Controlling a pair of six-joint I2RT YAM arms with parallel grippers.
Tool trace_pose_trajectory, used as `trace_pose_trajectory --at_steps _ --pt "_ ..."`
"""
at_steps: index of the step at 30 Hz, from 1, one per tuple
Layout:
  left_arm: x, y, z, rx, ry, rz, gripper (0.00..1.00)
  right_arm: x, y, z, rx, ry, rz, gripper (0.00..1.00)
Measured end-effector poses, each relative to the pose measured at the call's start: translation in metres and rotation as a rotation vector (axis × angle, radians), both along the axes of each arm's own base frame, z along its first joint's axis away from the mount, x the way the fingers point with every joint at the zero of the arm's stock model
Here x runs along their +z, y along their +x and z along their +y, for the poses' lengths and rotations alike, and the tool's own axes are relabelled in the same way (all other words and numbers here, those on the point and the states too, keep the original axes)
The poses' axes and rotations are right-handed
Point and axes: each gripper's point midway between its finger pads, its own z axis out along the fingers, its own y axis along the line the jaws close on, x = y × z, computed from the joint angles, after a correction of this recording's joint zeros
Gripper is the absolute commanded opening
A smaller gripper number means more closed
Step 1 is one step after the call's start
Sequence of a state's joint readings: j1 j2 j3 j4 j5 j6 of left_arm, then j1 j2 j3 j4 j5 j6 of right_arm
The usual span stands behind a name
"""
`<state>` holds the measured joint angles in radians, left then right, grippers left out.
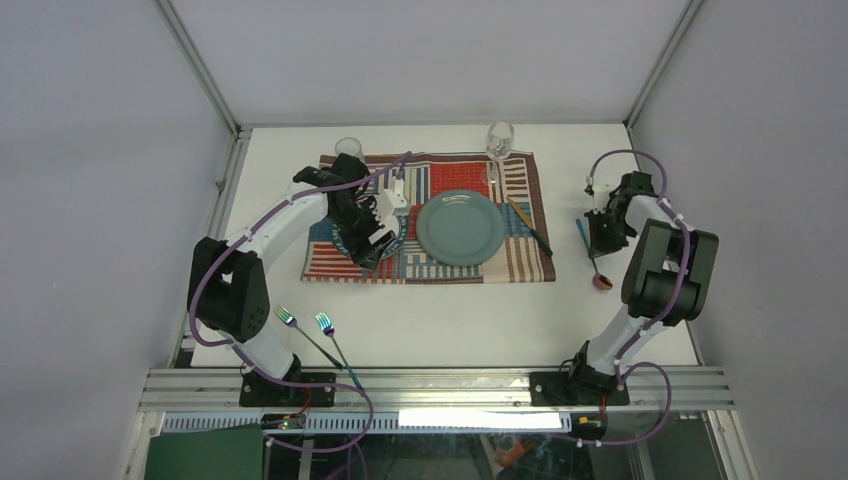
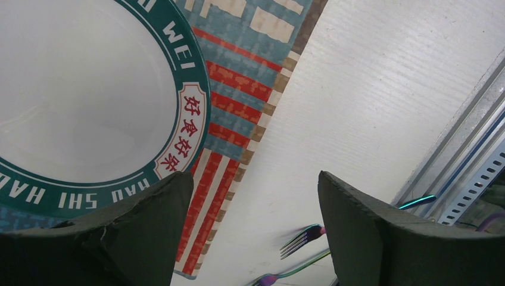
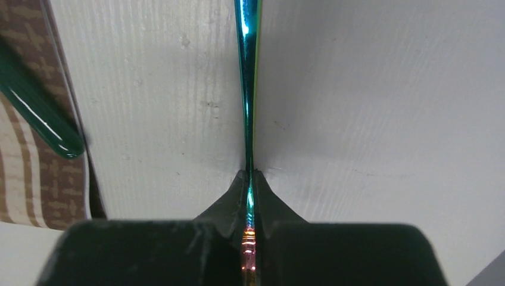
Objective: Set the dinner table for one person
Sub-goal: Place the fork on the napkin.
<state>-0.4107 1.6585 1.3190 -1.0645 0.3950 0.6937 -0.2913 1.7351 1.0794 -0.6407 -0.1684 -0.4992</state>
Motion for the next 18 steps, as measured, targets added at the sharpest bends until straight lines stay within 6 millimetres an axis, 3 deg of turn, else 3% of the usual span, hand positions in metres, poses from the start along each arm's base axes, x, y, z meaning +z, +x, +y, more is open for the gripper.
trace_pose_trajectory --at_steps 9,18 --pt "-0.004 -0.001 0.001 0.000 0.004 0.010 0.79 0.003 0.000 0.021 -0.112 0.129 0.015 0.00" --pt "-0.005 -0.001 0.000 0.001 0.005 0.013 0.79 0.012 0.006 0.031 -0.089 0.142 -0.009 0.00"
